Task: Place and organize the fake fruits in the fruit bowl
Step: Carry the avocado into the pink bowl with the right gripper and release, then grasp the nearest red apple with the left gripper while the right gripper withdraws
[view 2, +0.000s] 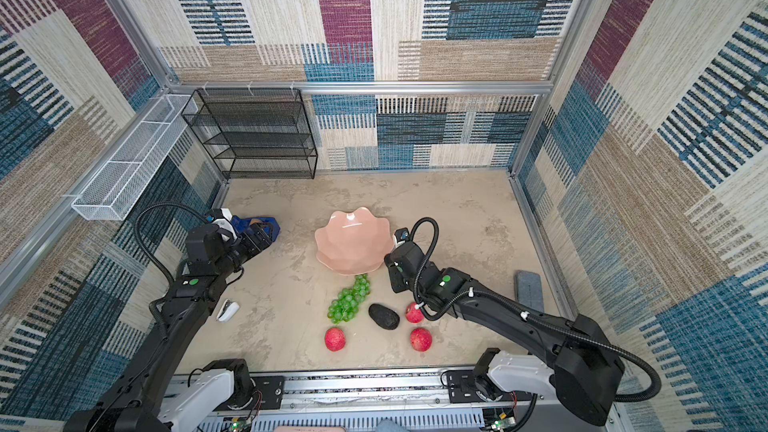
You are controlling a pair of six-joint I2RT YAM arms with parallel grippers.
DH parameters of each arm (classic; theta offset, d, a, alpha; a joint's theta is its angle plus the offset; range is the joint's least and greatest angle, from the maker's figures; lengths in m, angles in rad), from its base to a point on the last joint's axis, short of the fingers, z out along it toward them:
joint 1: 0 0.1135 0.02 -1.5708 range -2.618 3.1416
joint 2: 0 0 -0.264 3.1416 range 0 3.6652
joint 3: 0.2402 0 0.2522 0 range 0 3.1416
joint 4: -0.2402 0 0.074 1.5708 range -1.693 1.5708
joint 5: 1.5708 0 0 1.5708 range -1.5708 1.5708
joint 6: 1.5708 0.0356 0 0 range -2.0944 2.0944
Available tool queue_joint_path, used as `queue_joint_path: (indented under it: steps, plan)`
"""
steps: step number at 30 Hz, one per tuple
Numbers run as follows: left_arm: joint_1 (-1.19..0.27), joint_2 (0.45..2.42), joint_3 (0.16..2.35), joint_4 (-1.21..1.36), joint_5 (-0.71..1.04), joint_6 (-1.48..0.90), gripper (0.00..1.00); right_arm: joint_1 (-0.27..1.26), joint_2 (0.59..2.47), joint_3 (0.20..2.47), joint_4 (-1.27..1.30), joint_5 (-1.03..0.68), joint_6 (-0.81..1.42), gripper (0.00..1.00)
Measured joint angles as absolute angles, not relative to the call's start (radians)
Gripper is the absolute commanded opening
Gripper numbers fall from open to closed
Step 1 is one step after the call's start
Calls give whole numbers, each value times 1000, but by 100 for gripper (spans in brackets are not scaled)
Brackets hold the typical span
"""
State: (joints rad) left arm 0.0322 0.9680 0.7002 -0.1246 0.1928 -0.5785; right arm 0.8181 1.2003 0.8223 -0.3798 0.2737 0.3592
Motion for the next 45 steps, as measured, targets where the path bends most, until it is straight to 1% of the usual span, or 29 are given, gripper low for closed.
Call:
queue_joint_path:
  steps: [2, 7, 9, 12, 15, 18, 24, 26, 31, 33, 36, 37, 41, 45]
  plan:
    - [32, 960, 695, -130, 194, -583, 92, 818, 1264, 894, -355, 273, 334, 48]
    - [32, 947, 688, -195, 219, -626, 86, 811, 1575, 1148, -286, 245, 258, 49]
    - [32, 938, 682, -232, 250, -637, 83, 800, 1701, 1243, -266, 208, 233, 49]
    - [23, 904, 647, -274, 311, -654, 81, 780, 1862, 1357, -255, 176, 207, 50]
    - [-2, 849, 594, -316, 362, -665, 81, 759, 1962, 1412, -247, 144, 196, 51]
    - [-44, 775, 540, -355, 386, -678, 81, 738, 2030, 1445, -245, 114, 193, 55]
    - [-165, 659, 454, -404, 396, -708, 80, 726, 2110, 1477, -237, 78, 194, 68]
    - [-216, 646, 438, -414, 392, -712, 80, 726, 2121, 1480, -231, 69, 195, 74]
    - [-348, 652, 408, -431, 370, -729, 79, 717, 2093, 1468, -232, 53, 210, 83]
    - [-409, 657, 395, -431, 365, -736, 79, 709, 2026, 1426, -217, 65, 218, 89]
    - [-507, 661, 367, -432, 335, -748, 79, 698, 1873, 1332, -170, 99, 228, 98]
    - [-542, 660, 358, -432, 332, -755, 79, 693, 1818, 1294, -140, 111, 229, 100]
    - [-663, 649, 331, -434, 290, -764, 79, 691, 1656, 1164, -65, 143, 237, 100]
    - [-767, 657, 313, -433, 260, -775, 79, 691, 1557, 1055, -46, 168, 263, 100]
